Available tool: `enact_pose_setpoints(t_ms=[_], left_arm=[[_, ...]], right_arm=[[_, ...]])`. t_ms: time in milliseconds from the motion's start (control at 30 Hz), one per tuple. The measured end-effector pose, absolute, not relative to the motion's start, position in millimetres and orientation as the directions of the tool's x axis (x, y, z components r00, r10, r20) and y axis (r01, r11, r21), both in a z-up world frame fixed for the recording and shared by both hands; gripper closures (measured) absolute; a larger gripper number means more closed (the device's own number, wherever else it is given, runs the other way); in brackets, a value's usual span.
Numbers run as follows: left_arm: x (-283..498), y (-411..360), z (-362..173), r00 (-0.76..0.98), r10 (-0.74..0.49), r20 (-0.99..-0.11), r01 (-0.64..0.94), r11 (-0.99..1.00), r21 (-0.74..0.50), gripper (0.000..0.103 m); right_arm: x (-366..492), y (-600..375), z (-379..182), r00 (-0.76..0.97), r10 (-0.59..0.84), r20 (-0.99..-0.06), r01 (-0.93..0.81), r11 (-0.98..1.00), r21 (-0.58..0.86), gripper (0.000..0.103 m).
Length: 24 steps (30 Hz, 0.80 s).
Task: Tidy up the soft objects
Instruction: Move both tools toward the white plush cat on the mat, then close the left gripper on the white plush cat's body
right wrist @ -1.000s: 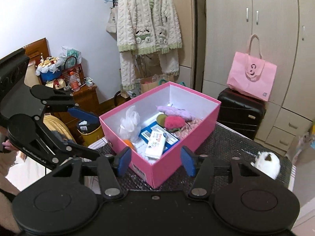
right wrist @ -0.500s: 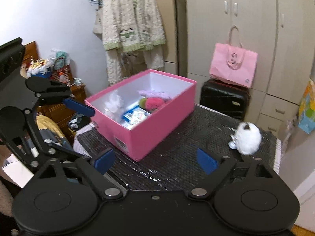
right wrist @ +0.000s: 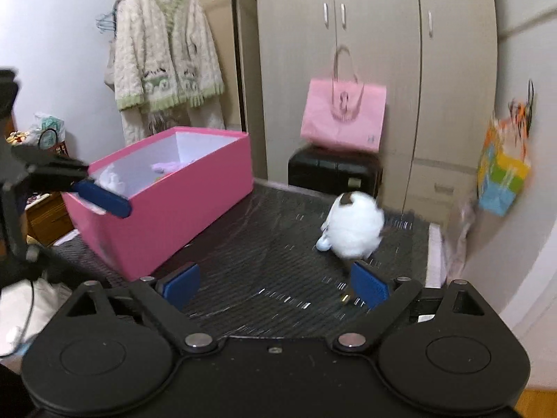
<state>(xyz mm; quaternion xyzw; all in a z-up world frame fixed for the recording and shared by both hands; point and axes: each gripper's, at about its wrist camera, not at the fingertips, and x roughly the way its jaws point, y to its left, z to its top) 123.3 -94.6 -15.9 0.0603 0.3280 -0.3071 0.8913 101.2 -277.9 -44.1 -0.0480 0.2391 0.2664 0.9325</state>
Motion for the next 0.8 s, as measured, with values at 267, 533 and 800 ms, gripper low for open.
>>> enact_pose_setpoints(t_ms=[267, 533, 800], left_arm=[[180.3, -121.7, -40.6, 0.659, -0.486, -0.575, 0.484, 0.858, -0.171, 0.006], [218.2, -137.7, -55.6, 0.714, -0.466, -0.522, 0.407, 0.883, -0.232, 0.006], [259.5, -167.7, -70.8, 0.717, -0.447, -0.535, 0.364, 0.894, -0.260, 0.007]], right_arm=[[154.0, -290.3, -71.6, 0.781, 0.435, -0.449, -0.469, 0.882, 0.038, 0.007], [197.7, -284.0, -100.0, 0.750, 0.409, -0.520, -0.475, 0.880, 0.007, 0.007], [236.6, -290.8, -107.4, 0.716, 0.437, -0.544, -0.454, 0.884, 0.113, 0.008]])
